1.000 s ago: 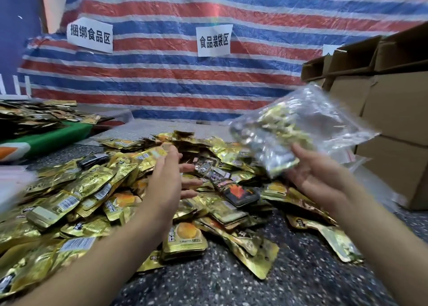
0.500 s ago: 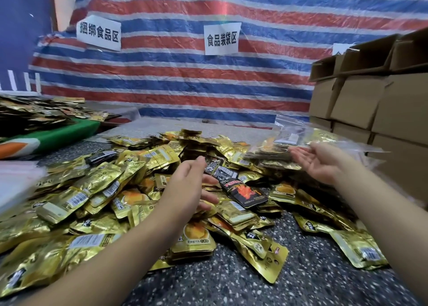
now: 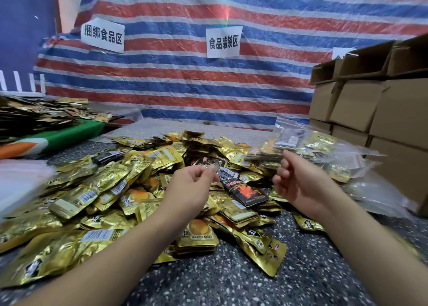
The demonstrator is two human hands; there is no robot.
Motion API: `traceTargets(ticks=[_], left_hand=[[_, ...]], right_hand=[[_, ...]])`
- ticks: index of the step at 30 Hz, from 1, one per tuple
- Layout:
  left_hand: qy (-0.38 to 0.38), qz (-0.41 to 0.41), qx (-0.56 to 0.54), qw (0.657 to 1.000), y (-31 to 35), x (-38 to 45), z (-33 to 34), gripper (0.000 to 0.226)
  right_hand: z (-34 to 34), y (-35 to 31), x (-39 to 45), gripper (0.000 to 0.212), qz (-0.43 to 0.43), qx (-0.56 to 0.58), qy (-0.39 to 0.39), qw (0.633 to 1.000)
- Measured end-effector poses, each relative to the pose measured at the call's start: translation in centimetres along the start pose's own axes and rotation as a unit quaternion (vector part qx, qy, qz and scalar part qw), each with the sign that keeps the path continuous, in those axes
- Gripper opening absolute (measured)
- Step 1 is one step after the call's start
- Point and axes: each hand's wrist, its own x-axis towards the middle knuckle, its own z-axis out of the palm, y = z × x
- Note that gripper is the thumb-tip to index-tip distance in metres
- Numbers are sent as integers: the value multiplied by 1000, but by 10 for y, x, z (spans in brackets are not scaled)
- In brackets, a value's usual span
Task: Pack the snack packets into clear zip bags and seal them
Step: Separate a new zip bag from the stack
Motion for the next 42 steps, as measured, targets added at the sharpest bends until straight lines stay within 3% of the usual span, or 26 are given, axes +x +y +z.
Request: traceTargets(ticks=[5, 7, 9, 11, 13, 18, 22, 26, 30, 31, 35, 38, 42], left_hand=[[-17, 13, 15, 1000, -3, -2, 3, 59], [-16, 38, 47, 998, -6, -1, 4, 57], [-17, 64, 71, 995, -9, 0, 4, 42], [-11, 82, 85, 993, -11, 2, 3, 27], [-2, 102, 113, 988, -12, 3, 1, 28], [54, 144, 194, 969, 12, 5, -10, 70], [135, 179, 351, 909, 28, 30, -41, 49], [191, 73, 446, 872, 15, 63, -108, 22], [229, -74, 600, 763, -12, 64, -186, 30], [228, -111, 611, 750, -21, 62, -203, 33], [207, -221, 600, 740, -49, 47, -253, 37], [156, -238, 616, 735, -65, 40, -268, 31], [153, -249, 630, 719, -69, 32, -266, 18]], right_hand=[[14, 39, -18, 29, -79, -133, -4, 988], [16, 47, -19, 28, -122, -212, 11, 970], [19, 50, -18, 39, -139, -263, 29, 954], [22, 52, -20, 49, -133, -263, 20, 955], [24, 56, -22, 54, -126, -270, 1, 955], [26, 62, -26, 53, -130, -284, -18, 950], [27, 64, -30, 43, -152, -282, -37, 947], [28, 69, -32, 10, -161, -281, -57, 944], [29, 73, -29, 8, -169, -315, -70, 931], [29, 73, -29, 9, -173, -318, -71, 929], [32, 73, -30, 15, -174, -328, -75, 926], [34, 73, -32, 18, -179, -345, -72, 919], [33, 72, -32, 18, -177, -338, -77, 921]])
